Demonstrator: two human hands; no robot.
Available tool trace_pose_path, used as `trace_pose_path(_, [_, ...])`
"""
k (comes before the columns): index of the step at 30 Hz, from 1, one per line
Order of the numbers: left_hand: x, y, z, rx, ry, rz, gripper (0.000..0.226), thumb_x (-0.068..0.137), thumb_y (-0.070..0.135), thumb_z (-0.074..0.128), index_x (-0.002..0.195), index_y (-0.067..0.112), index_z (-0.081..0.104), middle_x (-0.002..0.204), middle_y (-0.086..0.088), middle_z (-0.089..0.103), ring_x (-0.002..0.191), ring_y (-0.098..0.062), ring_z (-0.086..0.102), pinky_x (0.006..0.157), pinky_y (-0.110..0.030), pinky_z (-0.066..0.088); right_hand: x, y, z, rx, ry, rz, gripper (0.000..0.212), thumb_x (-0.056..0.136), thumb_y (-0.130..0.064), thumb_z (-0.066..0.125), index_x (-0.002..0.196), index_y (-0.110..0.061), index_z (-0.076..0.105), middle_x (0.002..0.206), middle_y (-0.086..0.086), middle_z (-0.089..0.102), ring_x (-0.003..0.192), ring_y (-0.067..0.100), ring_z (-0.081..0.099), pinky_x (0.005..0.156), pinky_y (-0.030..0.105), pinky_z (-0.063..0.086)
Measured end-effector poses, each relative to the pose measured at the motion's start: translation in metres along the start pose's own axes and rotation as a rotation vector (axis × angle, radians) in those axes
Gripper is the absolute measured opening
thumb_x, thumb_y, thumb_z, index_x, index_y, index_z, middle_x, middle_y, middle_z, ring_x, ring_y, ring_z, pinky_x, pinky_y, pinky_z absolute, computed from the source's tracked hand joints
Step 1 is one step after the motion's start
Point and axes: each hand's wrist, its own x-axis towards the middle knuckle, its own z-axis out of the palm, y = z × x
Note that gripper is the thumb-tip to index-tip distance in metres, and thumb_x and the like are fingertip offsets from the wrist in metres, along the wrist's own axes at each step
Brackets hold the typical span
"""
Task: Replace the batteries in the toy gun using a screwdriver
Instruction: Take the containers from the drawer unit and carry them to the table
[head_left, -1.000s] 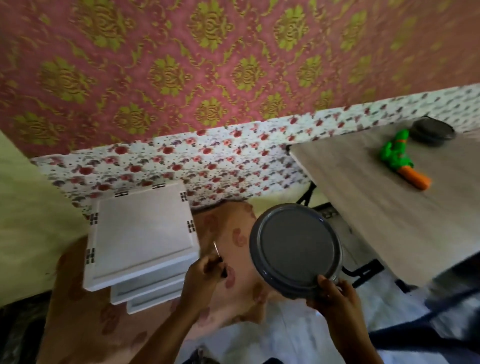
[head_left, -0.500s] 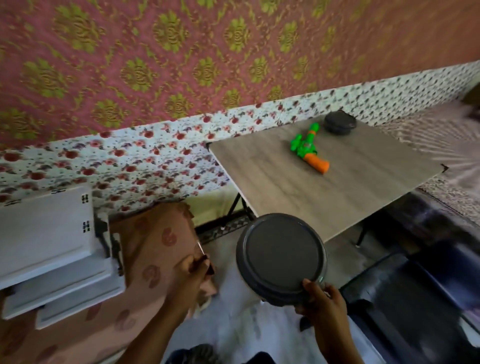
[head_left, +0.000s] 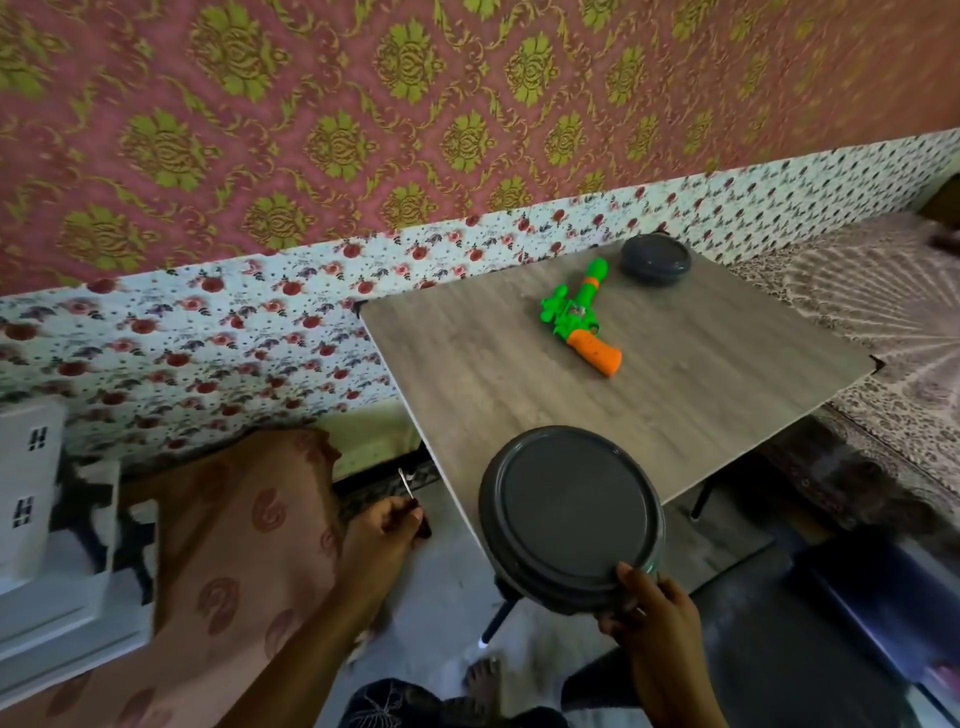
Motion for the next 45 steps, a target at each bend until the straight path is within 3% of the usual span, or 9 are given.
trace_pose_path(6, [0.05, 0.032, 0.046, -0.074, -0.002, -0.02, 0.007, 0.092, 0.007, 0.057, 0.091, 0.01, 0.063, 0.083, -0.002, 0.068, 0.069, -0.005, 0.066, 0.058, -0.01, 0.051, 0.06, -0.053, 0.009, 0.0, -0.058, 0.052, 0.013, 0.084, -0.007, 0.06, 0.083, -0.007, 0.047, 0.065, 0.015, 0.047, 0.054, 0.027, 0.05, 0.042, 0.03, 0.044])
trace_pose_path(9, [0.071, 0.045, 0.061, -0.075, -0.003, 0.003, 0.01, 0.092, 0.009, 0.058, 0.088, 0.017, 0.063, 0.087, -0.005, 0.07, 0.067, -0.001, 0.068, 0.068, -0.017, 0.056, 0.087, -0.076, 0.016, 0.007, -0.093, 0.079, 0.018, 0.085, -0.01, 0.059, 0.074, -0.009, 0.045, 0.065, 0.013, 0.048, 0.05, 0.025, 0.05, 0.044, 0.031, 0.042])
trace_pose_path(13, [0.084, 0.063, 0.076, -0.076, 0.029, 0.037, 0.017, 0.092, 0.011, 0.058, 0.085, 0.026, 0.059, 0.085, 0.001, 0.067, 0.079, -0.01, 0.067, 0.076, -0.023, 0.056, 0.12, -0.104, 0.027, 0.008, -0.138, 0.091, 0.017, 0.085, -0.013, 0.059, 0.077, -0.01, 0.045, 0.066, 0.011, 0.049, 0.049, 0.023, 0.053, 0.044, 0.03, 0.045])
trace_pose_path(19, [0.102, 0.076, 0.094, -0.142, 0.073, 0.04, 0.014, 0.092, 0.013, 0.059, 0.089, 0.026, 0.062, 0.089, 0.001, 0.07, 0.086, -0.014, 0.069, 0.083, -0.03, 0.055, 0.156, -0.137, 0.044, -0.02, -0.178, 0.047, 0.013, 0.086, -0.011, 0.056, 0.08, -0.01, 0.045, 0.072, 0.012, 0.049, 0.059, 0.026, 0.05, 0.054, 0.034, 0.041])
trace_pose_path(23, [0.12, 0.086, 0.114, -0.224, 0.167, 0.037, 0.009, 0.091, 0.015, 0.06, 0.097, 0.019, 0.065, 0.091, -0.001, 0.071, 0.087, -0.015, 0.07, 0.084, -0.031, 0.056, 0.19, -0.159, 0.052, -0.059, -0.246, 0.06, 0.01, 0.086, -0.012, 0.055, 0.09, -0.01, 0.047, 0.076, 0.014, 0.051, 0.056, 0.026, 0.05, 0.048, 0.032, 0.042])
trace_pose_path(33, [0.183, 0.134, 0.227, -0.318, 0.345, 0.068, 0.009, 0.091, 0.005, 0.058, 0.092, 0.007, 0.066, 0.085, -0.011, 0.07, 0.081, -0.019, 0.067, 0.08, -0.03, 0.057, 0.35, -0.227, 0.042, -0.133, -0.398, 0.069, 0.015, 0.085, -0.008, 0.055, 0.077, -0.01, 0.043, 0.072, 0.01, 0.046, 0.057, 0.021, 0.047, 0.041, 0.027, 0.043])
trace_pose_path(38, [0.203, 0.159, 0.313, -0.368, 0.459, 0.024, 0.014, 0.09, -0.005, 0.055, 0.084, 0.005, 0.063, 0.065, -0.002, 0.067, 0.062, -0.005, 0.063, 0.067, -0.022, 0.055, 0.428, -0.273, 0.01, -0.144, -0.479, 0.108, 0.017, 0.083, -0.006, 0.058, 0.077, -0.012, 0.043, 0.073, 0.007, 0.049, 0.059, 0.018, 0.051, 0.041, 0.026, 0.044])
trace_pose_path(42, [0.216, 0.174, 0.368, -0.357, 0.492, -0.012, 0.014, 0.084, 0.0, 0.065, 0.077, 0.013, 0.065, 0.06, 0.002, 0.07, 0.059, -0.005, 0.064, 0.073, -0.035, 0.051, 0.473, -0.305, -0.033, -0.144, -0.467, 0.149, 0.016, 0.082, -0.006, 0.058, 0.078, -0.011, 0.043, 0.076, 0.008, 0.05, 0.062, 0.021, 0.05, 0.042, 0.027, 0.043])
trace_pose_path(45, [0.23, 0.192, 0.405, -0.39, 0.479, 0.006, 0.017, 0.091, -0.004, 0.054, 0.078, 0.003, 0.063, 0.068, -0.008, 0.066, 0.053, 0.001, 0.061, 0.057, -0.019, 0.051, 0.501, -0.321, -0.062, -0.169, -0.418, 0.145, 0.014, 0.083, -0.007, 0.058, 0.081, -0.009, 0.044, 0.081, 0.011, 0.051, 0.066, 0.024, 0.052, 0.048, 0.032, 0.045])
